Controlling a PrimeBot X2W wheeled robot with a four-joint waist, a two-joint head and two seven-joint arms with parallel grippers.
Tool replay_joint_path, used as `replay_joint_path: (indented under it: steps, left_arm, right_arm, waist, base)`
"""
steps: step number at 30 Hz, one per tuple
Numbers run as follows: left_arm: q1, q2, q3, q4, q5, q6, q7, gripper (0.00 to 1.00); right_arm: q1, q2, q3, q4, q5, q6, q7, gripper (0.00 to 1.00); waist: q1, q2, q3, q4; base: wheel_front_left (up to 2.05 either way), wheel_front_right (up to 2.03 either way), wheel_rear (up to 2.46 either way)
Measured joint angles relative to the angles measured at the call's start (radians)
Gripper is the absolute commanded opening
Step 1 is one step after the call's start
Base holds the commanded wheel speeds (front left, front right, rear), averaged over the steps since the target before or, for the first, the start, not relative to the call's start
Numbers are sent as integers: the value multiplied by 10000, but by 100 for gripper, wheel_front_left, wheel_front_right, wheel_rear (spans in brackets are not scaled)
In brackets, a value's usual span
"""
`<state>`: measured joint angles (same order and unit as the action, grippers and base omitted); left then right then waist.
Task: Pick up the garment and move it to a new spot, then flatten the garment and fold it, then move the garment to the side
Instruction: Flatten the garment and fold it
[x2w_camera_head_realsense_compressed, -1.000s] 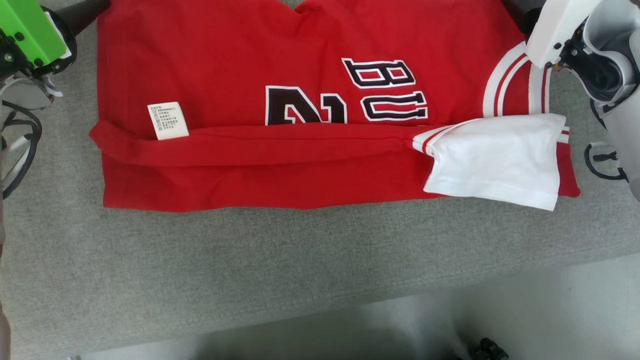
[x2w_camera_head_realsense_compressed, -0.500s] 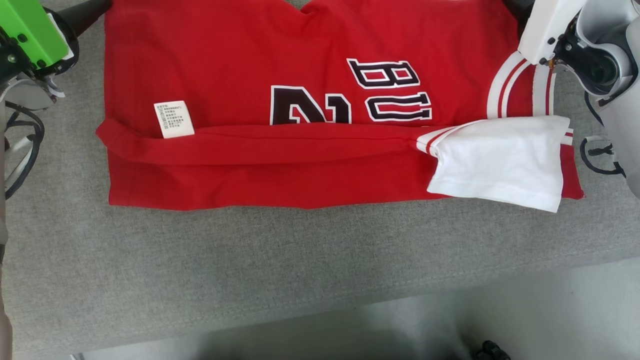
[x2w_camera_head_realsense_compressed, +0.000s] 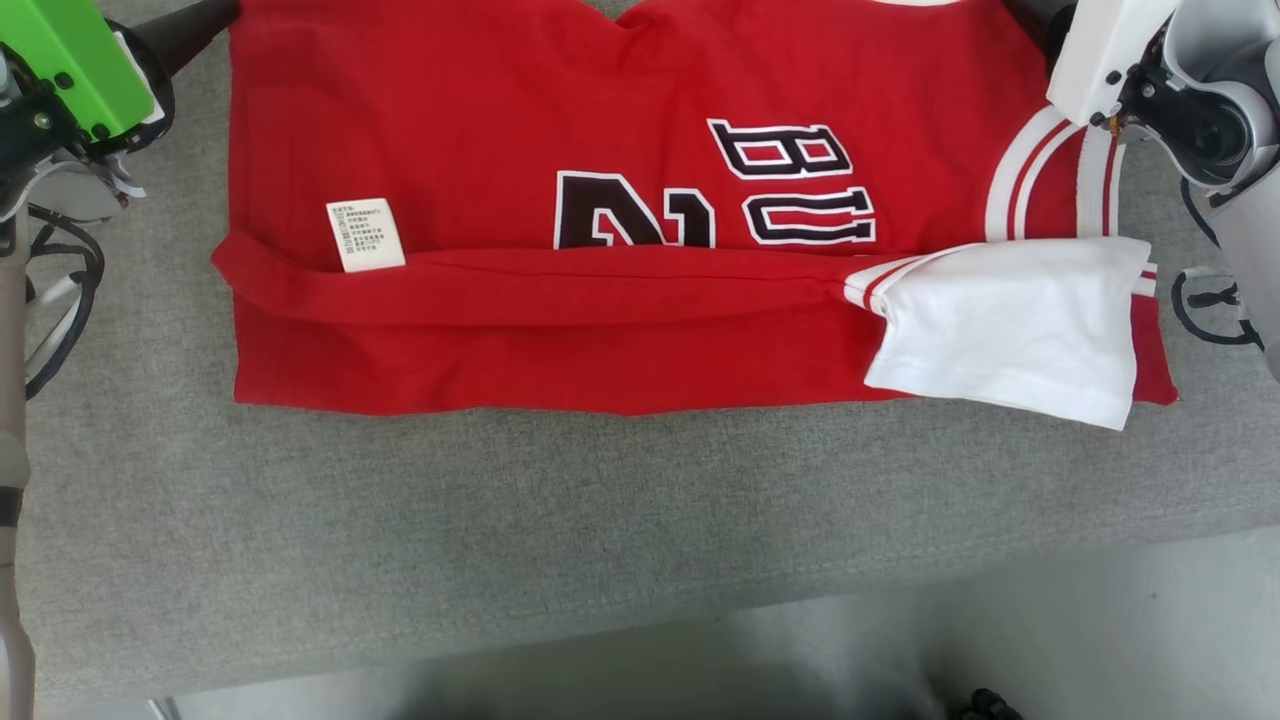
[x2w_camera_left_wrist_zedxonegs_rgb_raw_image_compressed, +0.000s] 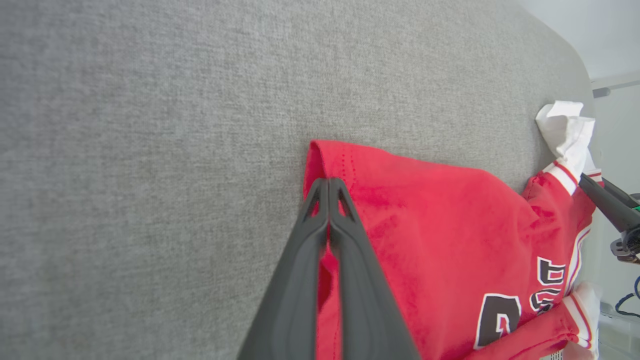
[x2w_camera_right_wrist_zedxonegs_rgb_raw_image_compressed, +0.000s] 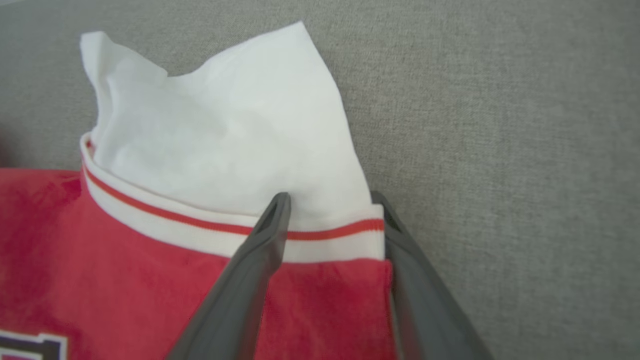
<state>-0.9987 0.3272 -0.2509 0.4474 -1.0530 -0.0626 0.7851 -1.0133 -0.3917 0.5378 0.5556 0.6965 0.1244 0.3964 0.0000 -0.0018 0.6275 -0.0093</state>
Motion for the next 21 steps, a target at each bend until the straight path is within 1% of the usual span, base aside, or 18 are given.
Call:
replay_joint_path:
  steps: [2,3,4,6,7,8,13,21]
  left_arm:
    - [-1,-29,-15,10,0,-2,-2,0]
    - [-2,-46,-19,12,0,-4,-35,0]
    - [-3,-61,-19,15,0,-10,-42,0]
    - [-5,-98,-19,27,0,-71,-81,0]
    - [-6,-125,-17,33,0,-77,-117,0]
    - [-7,-151,-17,40,0,-77,-117,0]
    - [-11,-196,42,65,-17,-88,-217,0]
    - [-35,-169,458,71,-88,-163,-614,0]
  right_arm:
    - [-12,-17,2,33,-2,0,-12,73]
    - [-18,-27,6,52,-2,0,-13,66]
    - [-24,-31,10,73,-2,0,-29,50]
    - [-28,-35,25,115,-12,0,-82,36]
    - [-29,-36,38,125,-17,0,-88,22]
    - [-30,-36,52,132,-19,0,-121,0]
    - [-39,-79,81,136,-123,0,-401,0]
    - [-42,-278,-98,127,-119,2,-849,0]
  waist:
    - [0,0,-4,41]
    - [0,0,-6,62]
    - [0,0,-9,82]
    - [0,0,-14,122]
    - [0,0,-18,141]
    - [0,0,-23,157]
    - [0,0,-28,197]
    - [0,0,-29,113]
  base:
    - [0,0,0]
    - [0,0,0]
    - [0,0,0]
    - [0,0,0]
    - [0,0,0]
    - [0,0,0]
    - [0,0,0]
    - [0,0,0]
